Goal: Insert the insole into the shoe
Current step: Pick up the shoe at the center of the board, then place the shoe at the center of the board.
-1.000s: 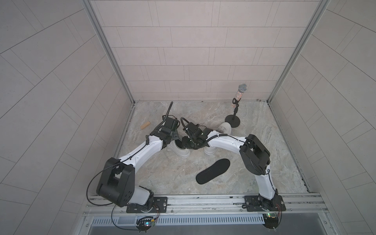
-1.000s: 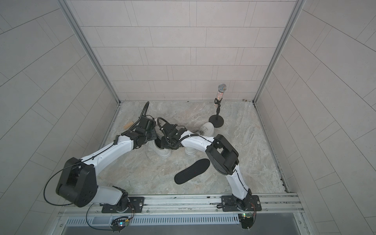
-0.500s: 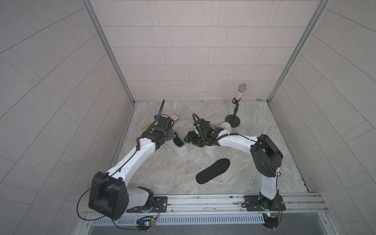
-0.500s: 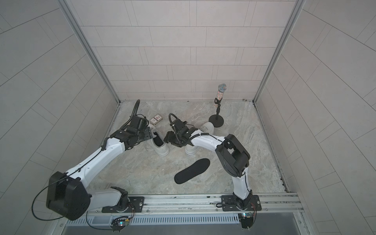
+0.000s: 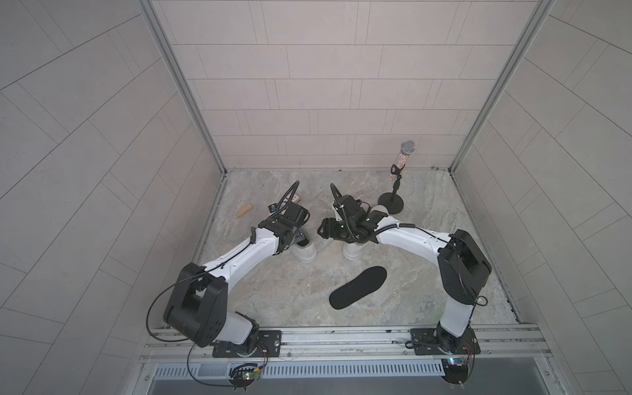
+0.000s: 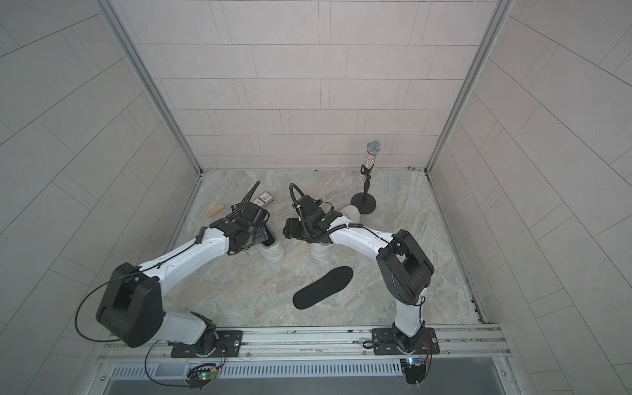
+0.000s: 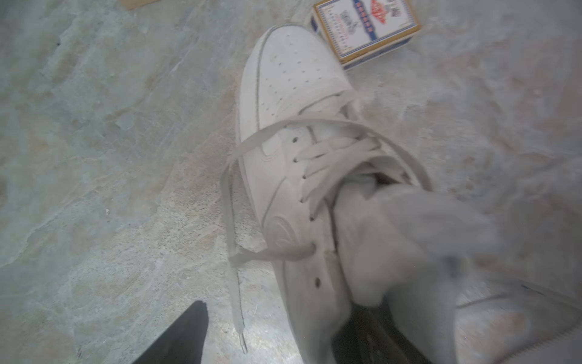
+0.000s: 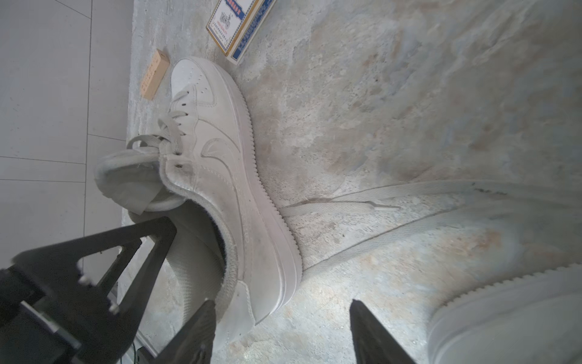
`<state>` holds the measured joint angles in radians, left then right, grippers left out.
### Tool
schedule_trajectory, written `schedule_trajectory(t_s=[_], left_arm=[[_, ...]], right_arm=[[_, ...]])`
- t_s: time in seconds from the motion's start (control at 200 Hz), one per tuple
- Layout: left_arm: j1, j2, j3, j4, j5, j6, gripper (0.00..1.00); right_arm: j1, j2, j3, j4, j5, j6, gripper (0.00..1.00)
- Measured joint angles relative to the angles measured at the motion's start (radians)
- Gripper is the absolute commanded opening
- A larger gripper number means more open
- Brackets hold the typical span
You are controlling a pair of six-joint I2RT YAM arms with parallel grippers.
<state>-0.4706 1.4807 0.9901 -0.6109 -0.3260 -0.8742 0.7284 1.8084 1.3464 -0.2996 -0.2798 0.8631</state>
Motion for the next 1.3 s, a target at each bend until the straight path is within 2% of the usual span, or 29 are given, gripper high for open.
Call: schedule_trajectory(t_s=[0.085,0.23,0.32,0.395,0.595,0.72,0.806,1.026,1.211,1.301], left_arm=[[0.008,0.052,0.019,-0.007,-0.02,-0.024,0.72],[0.034,0.095,0.033,-0.008,-0.016,-0.031,0.31],[0.068,0.093,0.036,-0.015,-0.014,0.0,0.14],[0.105,0.08,0.032,-0.039,-0.023,0.039,0.05],[0.214,-0.004,-0.02,-0.06,-0.023,0.185,0.01],[0.274,0.01,-0.005,-0.076,-0.006,0.312,0.0],[0.312,0.045,0.049,-0.11,0.052,0.4,0.0],[0.366,0.131,0.21,-0.149,0.127,0.628,0.0],[0.382,0.155,0.22,-0.138,0.24,0.758,0.0],[0.377,0.154,0.212,-0.121,0.258,0.792,0.0]], right_arm=[[-0.001,-0.008,-0.008,-0.003,0.004,-0.013,0.67],[0.0,-0.016,-0.019,-0.005,0.003,-0.03,0.65],[0.0,-0.021,-0.03,-0.005,0.003,-0.044,0.64],[0.0,-0.022,-0.032,-0.005,0.002,-0.052,0.63],[0.004,-0.022,-0.032,-0.006,-0.008,-0.068,0.63],[0.013,-0.022,-0.032,-0.019,-0.008,-0.078,0.63],[0.017,-0.022,-0.032,-0.026,-0.008,-0.081,0.63],[0.018,-0.025,-0.032,-0.034,-0.008,-0.084,0.63],[0.018,-0.035,-0.02,-0.064,-0.003,-0.105,0.63],[0.018,-0.046,-0.018,-0.074,0.002,-0.116,0.63]])
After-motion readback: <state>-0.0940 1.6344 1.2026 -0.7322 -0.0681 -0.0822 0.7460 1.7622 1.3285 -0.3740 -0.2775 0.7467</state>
